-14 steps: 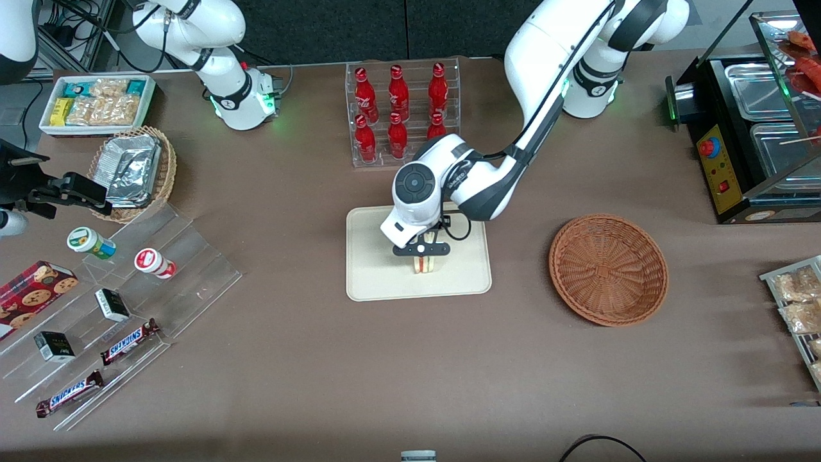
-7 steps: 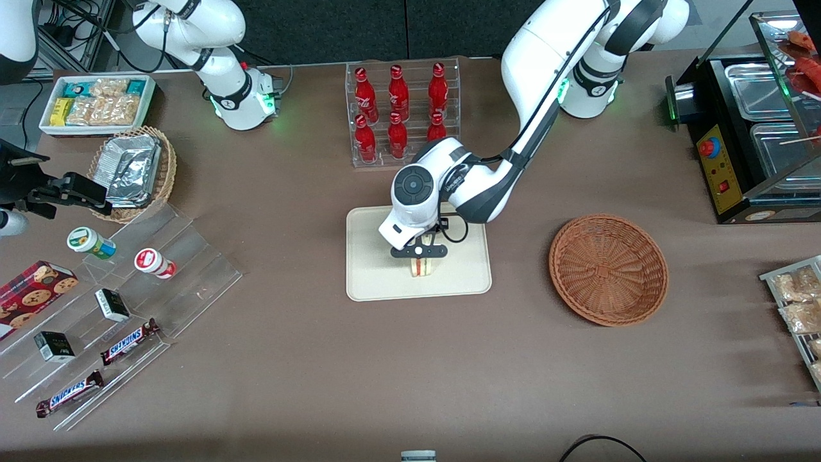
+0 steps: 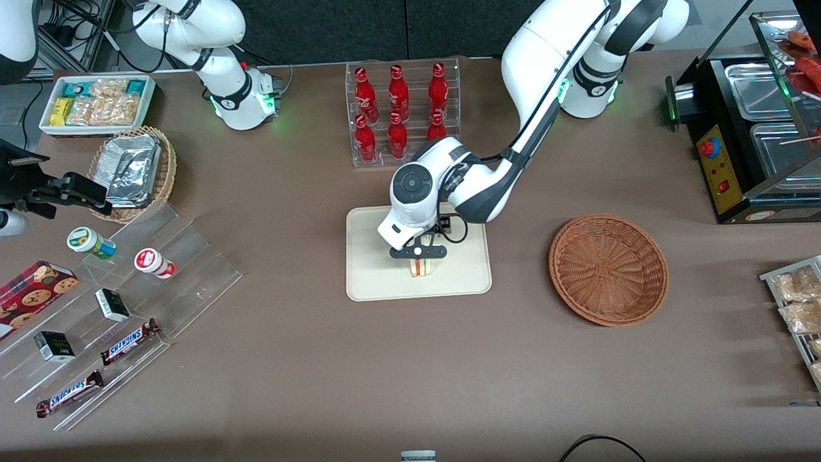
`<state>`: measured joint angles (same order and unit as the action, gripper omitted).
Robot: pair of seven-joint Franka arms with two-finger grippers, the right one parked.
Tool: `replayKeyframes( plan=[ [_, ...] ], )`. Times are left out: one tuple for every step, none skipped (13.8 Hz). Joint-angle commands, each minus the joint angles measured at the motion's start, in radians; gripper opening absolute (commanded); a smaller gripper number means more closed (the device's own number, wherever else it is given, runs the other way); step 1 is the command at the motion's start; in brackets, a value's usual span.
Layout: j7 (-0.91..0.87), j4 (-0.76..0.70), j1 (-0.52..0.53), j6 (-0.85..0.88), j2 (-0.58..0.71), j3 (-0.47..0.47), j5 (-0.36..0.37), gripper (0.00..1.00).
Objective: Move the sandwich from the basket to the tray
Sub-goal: 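Lower the sandwich onto the tray center with the left gripper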
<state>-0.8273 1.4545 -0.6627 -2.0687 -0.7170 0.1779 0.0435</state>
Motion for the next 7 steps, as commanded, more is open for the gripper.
replayKeyframes(
  plan=[
    [-0.03,-0.017,-0.012,0.025,0.022,-0.012,0.016,1.0],
    [-0.029,-0.016,-0.005,0.036,0.043,-0.012,0.015,1.0],
    [-0.03,-0.014,-0.002,0.057,0.063,-0.014,0.012,1.0],
    [-0.03,-0.013,0.005,0.082,0.08,-0.014,0.012,1.0],
    [-0.027,-0.013,0.023,0.099,0.093,-0.014,0.01,1.0],
    [-0.024,-0.011,0.041,0.102,0.108,-0.014,0.004,1.0],
    [-0.02,-0.01,0.058,0.104,0.123,-0.014,0.001,1.0]
  ],
)
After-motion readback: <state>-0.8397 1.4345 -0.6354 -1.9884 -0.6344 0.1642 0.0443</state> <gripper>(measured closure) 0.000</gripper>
